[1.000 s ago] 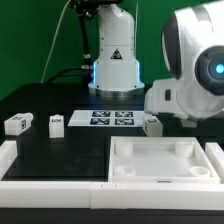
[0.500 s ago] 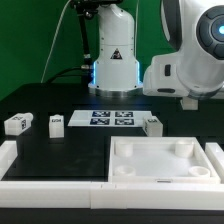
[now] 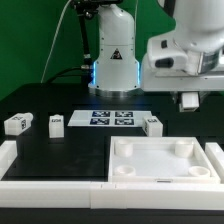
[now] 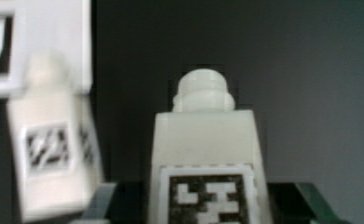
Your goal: Assemble one leg
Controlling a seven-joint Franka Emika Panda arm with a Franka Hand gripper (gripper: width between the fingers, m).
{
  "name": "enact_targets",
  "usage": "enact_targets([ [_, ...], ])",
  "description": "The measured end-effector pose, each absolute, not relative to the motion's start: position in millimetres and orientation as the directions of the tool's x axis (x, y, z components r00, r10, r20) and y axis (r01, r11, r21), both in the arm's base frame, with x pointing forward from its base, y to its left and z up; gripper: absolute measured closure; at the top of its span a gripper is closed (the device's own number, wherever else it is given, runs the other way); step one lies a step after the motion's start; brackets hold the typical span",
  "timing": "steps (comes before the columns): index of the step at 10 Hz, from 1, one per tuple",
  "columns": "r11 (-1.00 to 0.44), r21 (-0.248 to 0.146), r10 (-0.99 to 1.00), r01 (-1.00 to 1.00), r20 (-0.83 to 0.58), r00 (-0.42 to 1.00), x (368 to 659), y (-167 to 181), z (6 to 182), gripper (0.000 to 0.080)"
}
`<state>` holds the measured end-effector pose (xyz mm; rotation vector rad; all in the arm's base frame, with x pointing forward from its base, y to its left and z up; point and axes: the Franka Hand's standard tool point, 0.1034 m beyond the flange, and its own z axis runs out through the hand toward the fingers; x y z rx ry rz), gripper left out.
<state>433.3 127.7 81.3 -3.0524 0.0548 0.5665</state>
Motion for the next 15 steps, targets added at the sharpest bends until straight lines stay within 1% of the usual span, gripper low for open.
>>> enact_targets([
  [1,-0.999,-0.037,0.004,-0.006,-0.266,0.964,439.3,122.4,90.1,0.0514],
  [2,-0.999,-0.049,0.023,0.014,-0.187,0.982,451.6,118.9,101.7,0.0514],
  [3,-0.998,-0.048,0.049,0.045,-0.072,0.996,464.2,122.2,113.0,0.0514],
  [5,-0.996,-0.075,0.046,0.058,0.157,0.986,465.2,128.1,111.7,0.0514],
  [6,-0.994,-0.087,0.046,0.069,0.247,0.968,464.5,131.3,112.4,0.0514],
  [7,-0.993,-0.081,0.059,0.080,0.227,0.972,459.5,130.6,108.7,0.0514],
  [8,-0.991,-0.074,0.092,0.113,0.238,0.967,473.2,129.8,112.0,0.0514],
  [10,-0.981,-0.048,0.168,0.188,0.271,0.948,512.2,118.0,115.5,0.0514],
  [11,-0.977,-0.039,0.192,0.212,0.290,0.938,536.1,113.2,117.9,0.0514],
  [13,-0.969,-0.022,0.228,0.248,0.319,0.920,568.3,106.2,121.4,0.0513],
  [15,-0.968,-0.023,0.231,0.250,0.314,0.921,564.0,108.3,118.6,0.0512],
])
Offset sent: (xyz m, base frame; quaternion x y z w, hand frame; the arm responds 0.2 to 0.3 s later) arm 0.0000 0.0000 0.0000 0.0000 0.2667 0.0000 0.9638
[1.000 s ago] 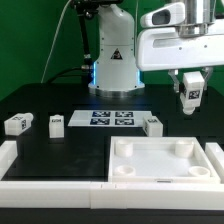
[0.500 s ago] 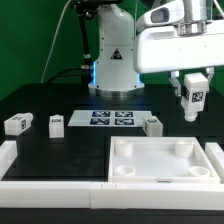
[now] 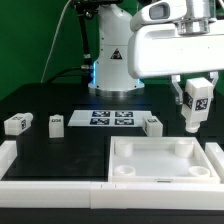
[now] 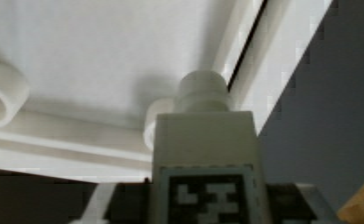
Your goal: Assemble one leg
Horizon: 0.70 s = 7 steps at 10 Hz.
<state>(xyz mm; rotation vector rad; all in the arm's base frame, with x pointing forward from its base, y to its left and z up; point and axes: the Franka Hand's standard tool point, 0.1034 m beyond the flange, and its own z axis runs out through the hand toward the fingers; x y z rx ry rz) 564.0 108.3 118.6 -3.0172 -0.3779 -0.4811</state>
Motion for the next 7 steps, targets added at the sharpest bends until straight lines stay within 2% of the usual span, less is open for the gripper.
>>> enact_targets([
  [3,-0.963,-0.015,0.250,0.268,0.313,0.916,563.0,105.3,113.7,0.0512],
  [7,-0.960,-0.009,0.261,0.280,0.337,0.905,606.4,102.2,105.8,0.0512],
])
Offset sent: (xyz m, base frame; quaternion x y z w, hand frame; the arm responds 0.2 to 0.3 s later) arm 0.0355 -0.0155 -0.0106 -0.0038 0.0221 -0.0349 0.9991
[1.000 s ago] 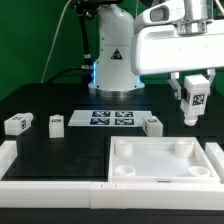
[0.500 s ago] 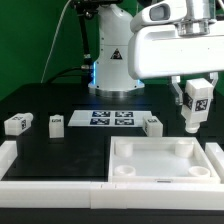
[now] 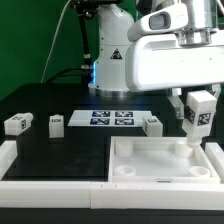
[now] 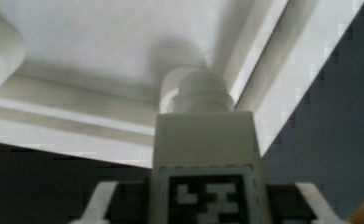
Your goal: Assemble one leg
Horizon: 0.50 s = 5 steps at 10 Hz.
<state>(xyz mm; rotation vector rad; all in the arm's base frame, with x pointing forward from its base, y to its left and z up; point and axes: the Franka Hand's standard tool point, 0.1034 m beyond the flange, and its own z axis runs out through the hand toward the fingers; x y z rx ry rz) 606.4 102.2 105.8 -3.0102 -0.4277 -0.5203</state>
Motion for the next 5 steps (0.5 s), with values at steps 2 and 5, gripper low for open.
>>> enact_targets([
  [2,-0.955,0.004,0.277,0.295,0.362,0.890,619.7,99.2,104.2,0.0512],
  [5,-0.956,0.007,0.275,0.294,0.377,0.884,618.3,99.2,102.8,0.0512],
])
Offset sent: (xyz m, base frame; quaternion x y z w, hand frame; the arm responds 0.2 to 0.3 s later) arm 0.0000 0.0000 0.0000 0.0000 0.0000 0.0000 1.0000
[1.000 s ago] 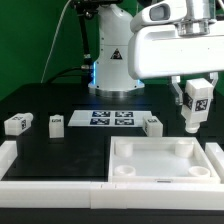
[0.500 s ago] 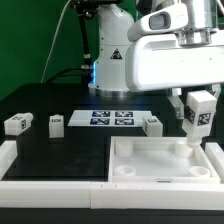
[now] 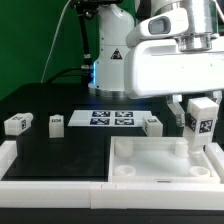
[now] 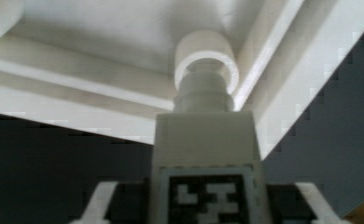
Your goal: Assemble one leg
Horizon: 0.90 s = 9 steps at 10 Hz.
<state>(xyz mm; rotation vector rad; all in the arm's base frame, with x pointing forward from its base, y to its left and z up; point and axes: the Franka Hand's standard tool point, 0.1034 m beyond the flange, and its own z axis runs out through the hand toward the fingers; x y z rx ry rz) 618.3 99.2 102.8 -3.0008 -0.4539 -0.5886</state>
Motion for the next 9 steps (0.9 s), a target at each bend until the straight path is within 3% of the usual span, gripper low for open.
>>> enact_targets([
  [9,-0.956,0.034,0.270,0.291,0.492,0.828,627.4,100.3,85.8,0.0512],
])
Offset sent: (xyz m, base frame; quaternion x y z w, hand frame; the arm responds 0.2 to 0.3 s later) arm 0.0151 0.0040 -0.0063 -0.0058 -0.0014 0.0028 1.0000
